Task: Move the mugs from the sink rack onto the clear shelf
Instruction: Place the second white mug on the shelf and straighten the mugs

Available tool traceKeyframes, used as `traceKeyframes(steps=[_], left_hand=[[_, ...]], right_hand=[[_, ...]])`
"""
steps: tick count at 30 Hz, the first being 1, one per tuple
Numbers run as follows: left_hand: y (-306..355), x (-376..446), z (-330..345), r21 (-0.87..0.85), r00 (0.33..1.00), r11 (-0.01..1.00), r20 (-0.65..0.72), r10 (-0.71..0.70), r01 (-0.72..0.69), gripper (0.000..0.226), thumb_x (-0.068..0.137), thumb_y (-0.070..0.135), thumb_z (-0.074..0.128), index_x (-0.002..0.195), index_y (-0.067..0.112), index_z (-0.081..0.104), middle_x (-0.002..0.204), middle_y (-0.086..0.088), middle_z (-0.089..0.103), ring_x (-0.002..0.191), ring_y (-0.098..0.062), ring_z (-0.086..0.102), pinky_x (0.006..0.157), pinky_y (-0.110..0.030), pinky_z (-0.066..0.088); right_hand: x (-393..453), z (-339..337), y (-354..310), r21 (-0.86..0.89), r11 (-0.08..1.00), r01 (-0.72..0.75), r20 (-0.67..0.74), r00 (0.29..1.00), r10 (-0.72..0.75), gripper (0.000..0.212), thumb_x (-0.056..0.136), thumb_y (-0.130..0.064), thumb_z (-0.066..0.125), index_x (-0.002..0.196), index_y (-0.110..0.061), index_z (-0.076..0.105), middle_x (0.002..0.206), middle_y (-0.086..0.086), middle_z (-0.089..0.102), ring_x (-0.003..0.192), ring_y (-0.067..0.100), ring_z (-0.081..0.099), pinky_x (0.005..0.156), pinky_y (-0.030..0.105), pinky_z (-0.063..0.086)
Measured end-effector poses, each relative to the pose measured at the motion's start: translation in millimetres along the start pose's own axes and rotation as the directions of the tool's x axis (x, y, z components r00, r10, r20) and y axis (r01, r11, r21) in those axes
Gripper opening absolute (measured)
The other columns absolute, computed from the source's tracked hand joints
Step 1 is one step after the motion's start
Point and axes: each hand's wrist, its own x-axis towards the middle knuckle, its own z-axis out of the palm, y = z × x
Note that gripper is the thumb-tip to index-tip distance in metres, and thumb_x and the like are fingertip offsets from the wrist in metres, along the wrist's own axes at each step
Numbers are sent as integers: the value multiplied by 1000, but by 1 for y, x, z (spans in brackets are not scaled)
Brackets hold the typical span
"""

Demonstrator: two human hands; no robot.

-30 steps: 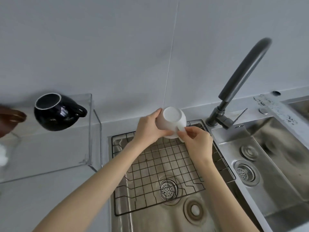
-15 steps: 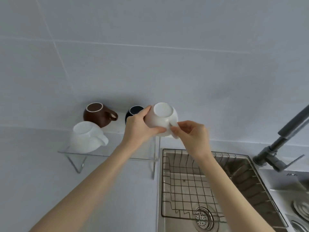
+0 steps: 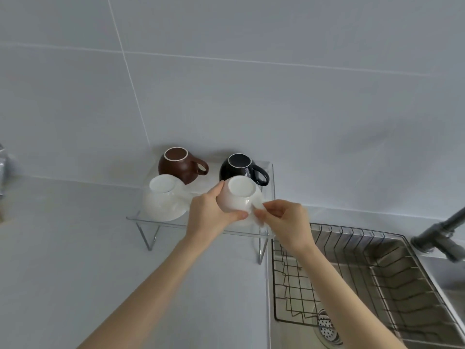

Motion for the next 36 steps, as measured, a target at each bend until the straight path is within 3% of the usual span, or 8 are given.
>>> traceKeyframes(steps=[16,21,23,26,28,32,34,36], left_hand=[[-21,-3,7,-19,1000,1000,-23,-17,16,67,53,37,84,111,17,58,80,6,58,75,-15,49,62,-16,33],[-13,2,-9,75,987,996,155,32,-45,73,59,31,82,122,10,50,110,-5,58,106,-23,54,72,-13,28],[-9,17,-26,167,948,979,313,59,-116,87,59,29,83,133,10,41,139,-6,45,129,-22,41,90,-14,27],[-5,48,-47,185,843,974,538,10,-130,99,58,22,84,141,22,30,152,1,31,137,-20,33,113,-34,30],[-5,67,-50,205,763,971,645,-42,-119,98,58,17,84,140,25,32,148,3,36,136,-22,36,113,-38,32],[-5,83,-44,152,612,981,790,-46,-123,80,63,-1,78,132,17,43,135,-1,53,129,-15,45,107,-25,36],[-8,83,-44,117,618,987,786,-21,-114,76,62,-4,78,129,14,47,132,-7,57,125,-16,50,103,-20,38],[-10,81,-44,116,655,985,755,-2,-130,74,59,-1,80,126,13,52,128,-8,61,121,-18,54,103,-26,41]], right_hand=[[7,14,9,-54,998,-32,23,999,33,8,79,-12,68,84,-7,72,68,6,70,50,-12,58,52,-2,42],[10,6,6,-25,997,-78,106,991,80,17,79,-20,70,96,-18,67,81,-3,70,76,1,65,70,14,46],[11,1,4,-24,997,-71,106,992,73,31,84,-21,65,113,-14,61,95,0,68,91,13,63,76,18,44],[9,-3,2,-51,998,-32,1,999,32,28,87,-18,60,113,-8,63,94,1,67,91,13,61,84,22,45],[5,1,2,-88,996,-18,-13,1000,17,27,84,-19,64,108,-6,66,92,4,69,89,14,64,86,26,50],[1,13,8,-214,974,69,37,997,-62,23,79,-18,70,99,-8,68,92,7,74,87,19,67,84,33,55],[4,17,12,-247,964,93,21,996,-90,19,79,-17,68,96,-8,69,89,9,75,84,23,67,81,39,56],[9,16,14,-247,964,100,19,995,-99,17,79,-16,68,94,-7,70,85,10,75,81,23,67,76,29,56]])
